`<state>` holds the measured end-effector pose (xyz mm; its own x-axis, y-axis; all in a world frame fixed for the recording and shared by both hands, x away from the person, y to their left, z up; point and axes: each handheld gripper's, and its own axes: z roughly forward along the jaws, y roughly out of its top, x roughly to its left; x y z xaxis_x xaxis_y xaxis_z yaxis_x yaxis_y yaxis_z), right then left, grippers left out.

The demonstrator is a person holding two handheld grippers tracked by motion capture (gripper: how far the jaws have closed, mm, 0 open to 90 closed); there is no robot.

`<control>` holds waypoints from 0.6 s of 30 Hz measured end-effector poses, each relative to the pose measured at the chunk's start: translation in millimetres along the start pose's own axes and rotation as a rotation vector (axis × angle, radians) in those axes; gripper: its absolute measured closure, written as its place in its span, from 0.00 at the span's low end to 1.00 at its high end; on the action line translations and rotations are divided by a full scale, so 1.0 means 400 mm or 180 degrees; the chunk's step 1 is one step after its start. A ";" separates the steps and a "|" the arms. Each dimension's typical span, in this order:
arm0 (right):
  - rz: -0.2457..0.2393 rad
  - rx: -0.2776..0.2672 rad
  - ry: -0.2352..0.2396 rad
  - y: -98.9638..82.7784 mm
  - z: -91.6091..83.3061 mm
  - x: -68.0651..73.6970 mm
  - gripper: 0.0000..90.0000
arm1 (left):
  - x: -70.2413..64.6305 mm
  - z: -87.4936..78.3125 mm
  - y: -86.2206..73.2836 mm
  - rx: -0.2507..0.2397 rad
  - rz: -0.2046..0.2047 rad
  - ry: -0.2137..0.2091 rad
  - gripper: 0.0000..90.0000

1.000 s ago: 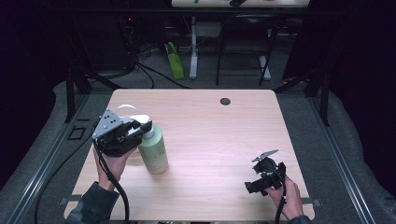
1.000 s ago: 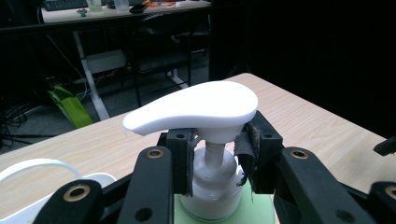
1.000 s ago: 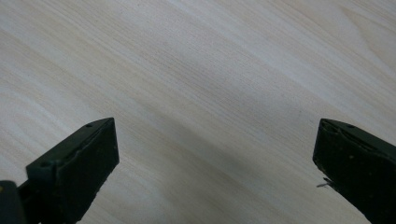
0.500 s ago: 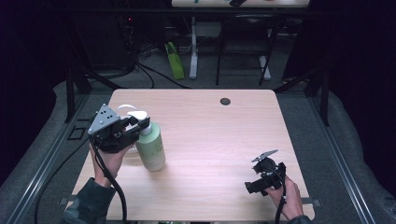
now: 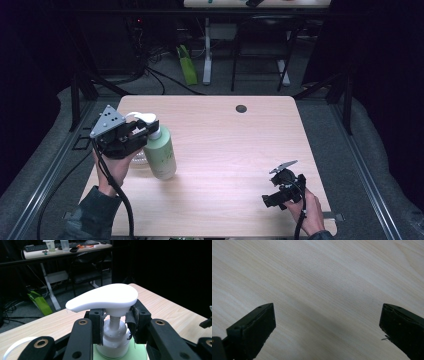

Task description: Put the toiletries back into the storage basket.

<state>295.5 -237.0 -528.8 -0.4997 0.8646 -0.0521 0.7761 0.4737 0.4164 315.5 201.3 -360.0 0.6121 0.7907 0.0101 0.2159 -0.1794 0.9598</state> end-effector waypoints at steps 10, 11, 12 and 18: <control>0.0011 0.0004 -0.0001 0.000 0.001 -0.001 0.00 | 0.010 0.002 0.031 -0.0010 -0.0008 -0.0055 0.75; 0.0006 -0.0002 -0.0007 0.000 0.000 0.000 0.00 | 0.013 0.002 0.037 -0.0020 -0.0025 -0.0071 0.75; 0.0004 -0.0008 -0.0003 0.000 0.000 0.002 0.00 | 0.015 0.001 0.040 -0.0024 -0.0030 -0.0078 0.75; 0.0020 0.0024 0.0019 0.000 0.003 -0.001 0.00 | 0.020 -0.001 0.056 -0.0055 -0.0022 -0.0090 0.75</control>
<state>296.3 -236.9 -530.0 -0.4972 0.8665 -0.0442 0.7820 0.4696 0.4099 325.0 203.7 -338.2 0.6319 0.7750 -0.0041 0.2072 -0.1638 0.9645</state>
